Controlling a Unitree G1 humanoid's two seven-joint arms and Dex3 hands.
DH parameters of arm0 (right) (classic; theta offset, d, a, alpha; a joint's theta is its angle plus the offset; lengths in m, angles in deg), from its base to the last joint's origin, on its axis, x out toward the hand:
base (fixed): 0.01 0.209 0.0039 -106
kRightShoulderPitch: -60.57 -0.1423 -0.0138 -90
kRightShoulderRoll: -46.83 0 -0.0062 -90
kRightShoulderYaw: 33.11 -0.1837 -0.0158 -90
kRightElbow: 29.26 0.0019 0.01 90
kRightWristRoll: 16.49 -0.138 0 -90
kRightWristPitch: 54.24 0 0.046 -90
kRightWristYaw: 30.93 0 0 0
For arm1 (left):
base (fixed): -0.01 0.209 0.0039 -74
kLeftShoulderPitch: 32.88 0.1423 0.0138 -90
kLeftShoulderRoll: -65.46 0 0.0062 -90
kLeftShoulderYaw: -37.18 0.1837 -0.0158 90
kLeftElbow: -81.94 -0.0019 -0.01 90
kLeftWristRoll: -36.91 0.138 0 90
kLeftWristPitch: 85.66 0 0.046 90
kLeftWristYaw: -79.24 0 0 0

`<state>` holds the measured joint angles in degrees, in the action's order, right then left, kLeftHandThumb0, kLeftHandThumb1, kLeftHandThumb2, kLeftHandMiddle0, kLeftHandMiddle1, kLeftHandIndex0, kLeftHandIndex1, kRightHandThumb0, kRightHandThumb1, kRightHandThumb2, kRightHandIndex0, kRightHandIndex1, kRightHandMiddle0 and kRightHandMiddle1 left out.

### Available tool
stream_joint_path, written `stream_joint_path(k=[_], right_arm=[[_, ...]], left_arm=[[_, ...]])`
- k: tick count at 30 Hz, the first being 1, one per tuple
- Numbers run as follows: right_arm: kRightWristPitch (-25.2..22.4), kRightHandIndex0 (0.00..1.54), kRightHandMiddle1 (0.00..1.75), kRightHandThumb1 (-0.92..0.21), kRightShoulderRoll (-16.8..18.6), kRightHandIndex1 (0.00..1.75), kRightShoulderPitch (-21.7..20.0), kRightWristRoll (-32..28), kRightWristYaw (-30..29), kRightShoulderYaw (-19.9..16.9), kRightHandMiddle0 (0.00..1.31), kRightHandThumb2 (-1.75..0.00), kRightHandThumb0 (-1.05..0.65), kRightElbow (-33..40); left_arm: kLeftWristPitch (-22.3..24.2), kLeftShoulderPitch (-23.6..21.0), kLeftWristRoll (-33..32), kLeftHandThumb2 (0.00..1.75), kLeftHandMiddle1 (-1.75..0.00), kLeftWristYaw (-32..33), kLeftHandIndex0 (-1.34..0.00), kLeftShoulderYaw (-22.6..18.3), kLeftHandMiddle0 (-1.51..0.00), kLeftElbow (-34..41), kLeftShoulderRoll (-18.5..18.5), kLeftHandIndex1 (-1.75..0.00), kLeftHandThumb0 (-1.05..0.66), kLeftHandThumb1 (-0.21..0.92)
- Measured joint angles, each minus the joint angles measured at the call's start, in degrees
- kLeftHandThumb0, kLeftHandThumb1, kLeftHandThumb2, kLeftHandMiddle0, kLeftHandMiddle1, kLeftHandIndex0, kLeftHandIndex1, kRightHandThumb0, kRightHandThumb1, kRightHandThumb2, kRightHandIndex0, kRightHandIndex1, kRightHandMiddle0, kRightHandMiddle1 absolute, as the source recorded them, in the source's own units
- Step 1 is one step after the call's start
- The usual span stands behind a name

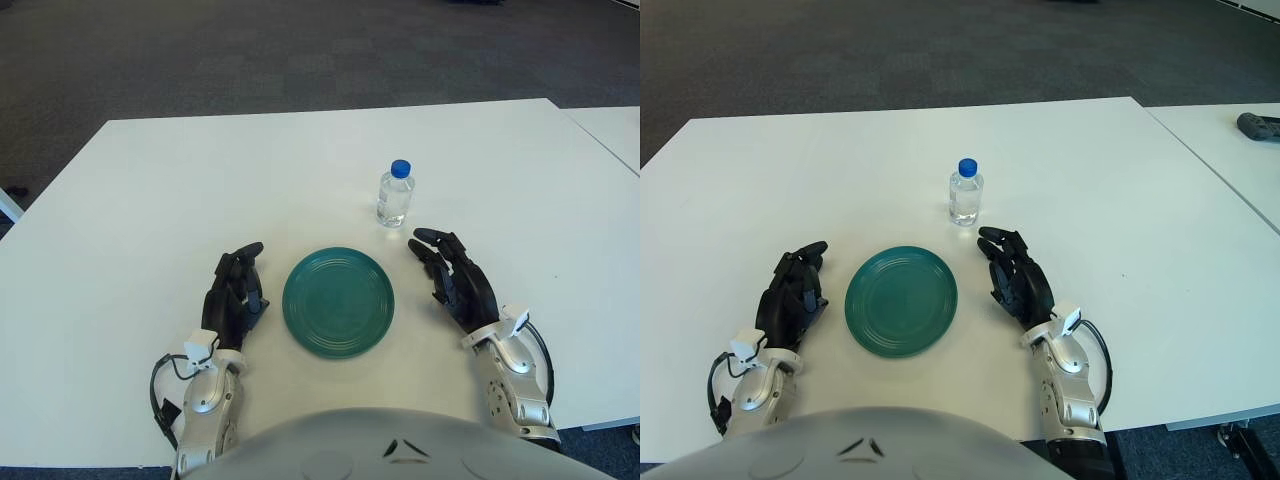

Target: Put the bottle into the plate.

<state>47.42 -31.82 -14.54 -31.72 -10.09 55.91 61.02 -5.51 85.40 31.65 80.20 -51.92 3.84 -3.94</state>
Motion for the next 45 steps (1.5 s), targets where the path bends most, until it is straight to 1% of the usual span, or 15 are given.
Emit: stream_joint_path(k=[10,20,24,26,27,28,30,31,33,34,35,37,40,42,45], right_arm=[[0.3,0.4,0.98,-0.92,-0.2,0.48,-0.4,0.2,0.0,0.0,0.1,-0.54,-0.78,-0.6],[1.1,0.41,0.99,-0.92,-0.8,0.48,-0.8,0.9,-0.1,-0.2,0.11,-0.52,-0.78,-1.1],[0.6,0.4,0.98,-0.92,-1.4,0.42,-1.1,1.2,-0.1,-0.2,0.11,-0.52,-0.76,-1.1],[0.2,0.38,0.96,-0.92,-1.6,0.38,-1.3,1.2,-0.1,-0.2,0.08,-0.51,-0.77,-1.0],[-0.1,0.32,0.92,-0.92,-1.7,0.32,-1.4,1.2,-0.2,-0.3,0.05,-0.49,-0.79,-1.0],[-0.4,0.31,0.9,-0.92,-1.8,0.29,-1.5,1.2,-0.2,-0.3,0.04,-0.49,-0.8,-0.9],[-0.4,0.16,0.7,-0.92,-2.1,0.16,-2.2,1.5,-0.1,-0.2,0.02,-0.51,-0.85,-1.9],[0.6,0.13,0.62,-0.92,-2.4,0.13,-2.9,2.0,0.1,-0.2,0.01,-0.53,-0.86,-3.3],[4.1,0.05,0.39,-0.92,-2.9,0.05,-4.6,3.5,0.5,-0.2,0.0,-0.59,-0.91,-6.7],[6.3,0.04,0.35,-0.92,-3.3,0.04,-5.5,4.5,0.5,-0.2,0.0,-0.6,-0.91,-8.7],[8.4,0.03,0.25,-0.92,-3.6,0.03,-6.2,5.5,0.4,-0.3,0.0,-0.63,-0.94,-10.2],[12.2,0.01,0.12,-0.92,-4.1,0.01,-7.0,7.5,-0.1,-0.3,0.0,-0.68,-0.99,-12.5],[18.3,0.0,0.05,-0.92,-5.0,0.0,-7.5,11.7,-2.1,0.0,0.0,-0.73,-1.02,-15.5],[20.3,0.0,0.02,-0.92,-5.7,0.0,-7.8,14.2,-3.2,0.3,0.0,-0.75,-1.04,-16.6],[24.8,0.0,0.01,-0.92,-7.1,0.0,-9.2,18.1,-5.6,0.4,0.0,-0.78,-1.04,-18.9]], left_arm=[[0.0,0.2,0.2,0.76,-0.55,0.0,-0.24,0.1,-0.54,0.3,0.1,-0.97,-0.72,0.92],[0.0,0.3,0.2,0.77,-0.54,0.0,-0.23,0.1,-0.54,0.4,0.1,-0.97,-0.74,0.92],[0.0,0.3,0.1,0.77,-0.54,0.0,-0.23,0.1,-0.53,0.5,0.1,-0.97,-0.75,0.92],[0.0,0.4,0.1,0.77,-0.54,0.0,-0.23,0.1,-0.53,0.5,0.1,-0.97,-0.75,0.92],[0.0,0.4,0.1,0.77,-0.54,0.0,-0.23,0.1,-0.53,0.5,0.1,-0.97,-0.75,0.92],[0.0,0.4,0.1,0.77,-0.54,0.0,-0.23,0.2,-0.53,0.5,0.2,-0.97,-0.75,0.92],[0.0,0.4,0.1,0.77,-0.53,0.0,-0.23,0.2,-0.52,0.5,0.2,-0.97,-0.75,0.92],[0.0,0.5,0.1,0.77,-0.53,0.0,-0.22,0.2,-0.52,0.5,0.2,-0.97,-0.76,0.92],[0.0,0.5,0.1,0.77,-0.53,0.0,-0.22,0.2,-0.52,0.6,0.2,-0.97,-0.76,0.92],[0.0,0.5,0.1,0.77,-0.53,0.0,-0.22,0.2,-0.52,0.6,0.2,-0.97,-0.76,0.92],[0.1,0.5,0.1,0.77,-0.52,0.0,-0.22,0.2,-0.51,0.6,0.2,-0.97,-0.76,0.92],[0.1,0.5,0.1,0.76,-0.52,0.0,-0.22,0.2,-0.51,0.7,0.2,-0.97,-0.76,0.92],[0.2,0.7,0.0,0.76,-0.52,0.0,-0.22,0.3,-0.51,0.9,0.2,-0.97,-0.75,0.92],[0.3,0.8,0.0,0.75,-0.52,0.0,-0.22,0.2,-0.51,1.0,0.2,-0.97,-0.76,0.92],[0.4,0.8,0.0,0.75,-0.52,0.0,-0.22,0.3,-0.51,1.1,0.2,-0.97,-0.76,0.92]])
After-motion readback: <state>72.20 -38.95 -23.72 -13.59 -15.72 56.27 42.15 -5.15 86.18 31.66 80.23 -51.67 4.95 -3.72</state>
